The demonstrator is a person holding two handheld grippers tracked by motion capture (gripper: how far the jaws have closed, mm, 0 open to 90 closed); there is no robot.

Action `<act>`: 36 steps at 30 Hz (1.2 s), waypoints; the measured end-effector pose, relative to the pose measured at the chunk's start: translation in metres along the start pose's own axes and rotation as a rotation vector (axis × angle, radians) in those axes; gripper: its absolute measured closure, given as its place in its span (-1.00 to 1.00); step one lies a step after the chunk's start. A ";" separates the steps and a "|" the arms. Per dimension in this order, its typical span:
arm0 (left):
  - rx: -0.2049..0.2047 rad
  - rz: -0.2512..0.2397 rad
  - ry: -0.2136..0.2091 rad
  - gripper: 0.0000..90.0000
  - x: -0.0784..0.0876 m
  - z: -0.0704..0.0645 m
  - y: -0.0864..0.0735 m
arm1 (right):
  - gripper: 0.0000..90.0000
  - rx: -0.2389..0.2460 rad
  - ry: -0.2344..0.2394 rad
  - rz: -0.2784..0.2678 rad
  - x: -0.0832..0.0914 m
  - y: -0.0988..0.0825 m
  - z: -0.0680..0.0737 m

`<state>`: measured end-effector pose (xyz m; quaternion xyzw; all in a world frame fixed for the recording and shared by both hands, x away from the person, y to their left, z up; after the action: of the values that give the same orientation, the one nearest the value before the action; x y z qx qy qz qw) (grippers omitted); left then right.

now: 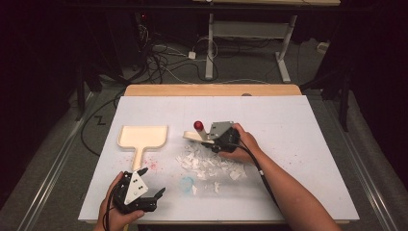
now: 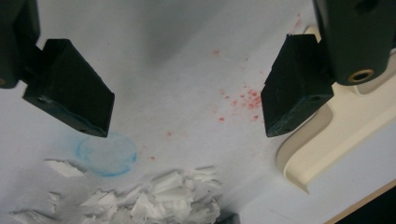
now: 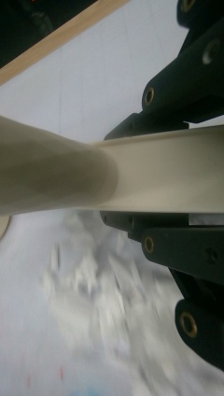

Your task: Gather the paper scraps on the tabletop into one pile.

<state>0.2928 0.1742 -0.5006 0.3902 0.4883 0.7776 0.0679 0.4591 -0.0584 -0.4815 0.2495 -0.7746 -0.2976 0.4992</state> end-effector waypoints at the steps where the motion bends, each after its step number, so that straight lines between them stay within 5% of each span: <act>1: -0.006 0.005 -0.005 -0.63 -0.001 -0.002 0.000 | 0.51 -0.002 0.043 -0.024 0.007 -0.001 0.007; 8: -0.012 0.016 -0.012 -0.63 -0.002 -0.005 0.000 | 0.51 0.062 0.112 -0.065 0.039 -0.009 0.035; 17: -0.009 0.023 -0.008 -0.63 -0.003 -0.005 0.000 | 0.51 0.035 0.016 -0.124 0.060 0.001 0.021; 24: -0.006 0.026 -0.014 -0.63 -0.004 -0.004 -0.001 | 0.51 -0.004 -0.038 -0.148 0.049 0.016 0.001; 29: -0.011 0.025 -0.023 -0.63 -0.005 -0.005 -0.001 | 0.51 0.004 -0.052 -0.105 0.017 0.027 -0.005; 36: -0.015 0.033 -0.030 -0.63 -0.006 -0.006 -0.003 | 0.51 0.019 0.030 -0.054 -0.019 0.031 0.008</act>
<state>0.2922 0.1689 -0.5070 0.4092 0.4749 0.7764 0.0653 0.4556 -0.0219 -0.4735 0.2794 -0.7630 -0.2997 0.5000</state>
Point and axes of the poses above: each handheld gripper's, and its own axes: x roughly backward along the jaws, y roughly out of its top, z roughly to its left, the point moved 6 cm from there along -x, roughly forward along the jaws, and after that the axes turned 4 degrees about -z, right-handed, at the moved point
